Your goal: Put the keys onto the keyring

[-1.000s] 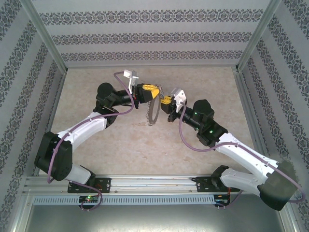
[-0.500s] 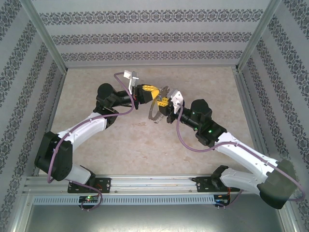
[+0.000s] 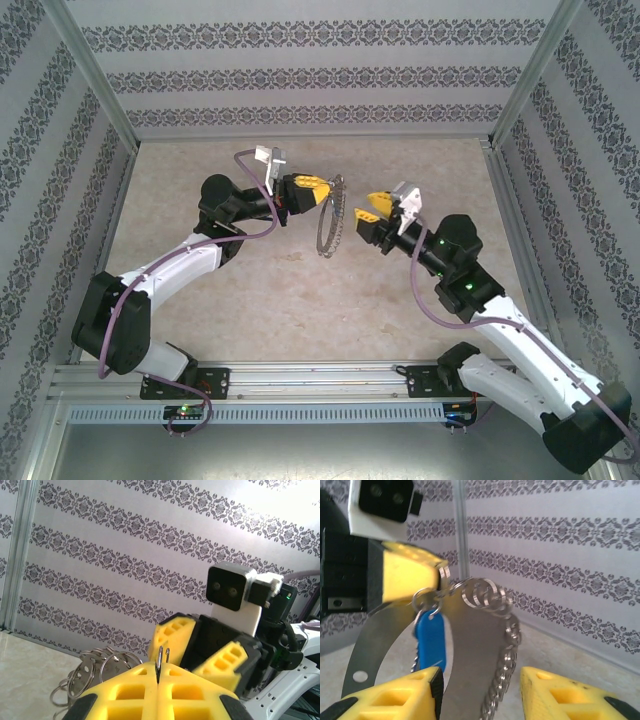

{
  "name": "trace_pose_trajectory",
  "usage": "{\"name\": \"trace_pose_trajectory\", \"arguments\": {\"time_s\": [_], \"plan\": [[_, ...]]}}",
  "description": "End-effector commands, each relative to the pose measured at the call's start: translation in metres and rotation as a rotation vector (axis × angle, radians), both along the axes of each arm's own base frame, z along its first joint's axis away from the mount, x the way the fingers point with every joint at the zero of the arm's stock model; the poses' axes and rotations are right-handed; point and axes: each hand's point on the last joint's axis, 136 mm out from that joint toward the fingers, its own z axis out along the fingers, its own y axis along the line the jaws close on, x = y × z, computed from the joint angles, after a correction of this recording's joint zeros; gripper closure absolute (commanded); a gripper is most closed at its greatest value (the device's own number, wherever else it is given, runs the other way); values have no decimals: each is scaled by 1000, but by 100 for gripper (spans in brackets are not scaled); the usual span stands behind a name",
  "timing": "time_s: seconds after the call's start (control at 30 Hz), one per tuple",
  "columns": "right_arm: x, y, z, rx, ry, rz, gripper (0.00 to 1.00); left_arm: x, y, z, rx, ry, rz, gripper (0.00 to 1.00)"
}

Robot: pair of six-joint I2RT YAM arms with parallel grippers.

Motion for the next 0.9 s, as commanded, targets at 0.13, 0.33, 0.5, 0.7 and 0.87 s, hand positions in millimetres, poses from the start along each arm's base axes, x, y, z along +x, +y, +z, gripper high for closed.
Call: {"name": "trace_pose_trajectory", "arguments": {"time_s": [0.13, 0.33, 0.5, 0.7, 0.87], "plan": [[-2, 7, 34, 157, 40, 96, 54, -9, 2, 14, -53, -66, 1, 100], [-4, 22, 59, 249, 64, 214, 55, -8, 2, 12, -54, -59, 11, 100], [-4, 30, 70, 291, 83, 275, 55, -6, 3, 12, -55, -54, 18, 100], [-4, 39, 74, 340, 120, 353, 56, -7, 3, 14, -60, -52, 20, 100], [2, 39, 78, 415, 150, 419, 56, -7, 4, 16, -63, -55, 23, 100]]}}
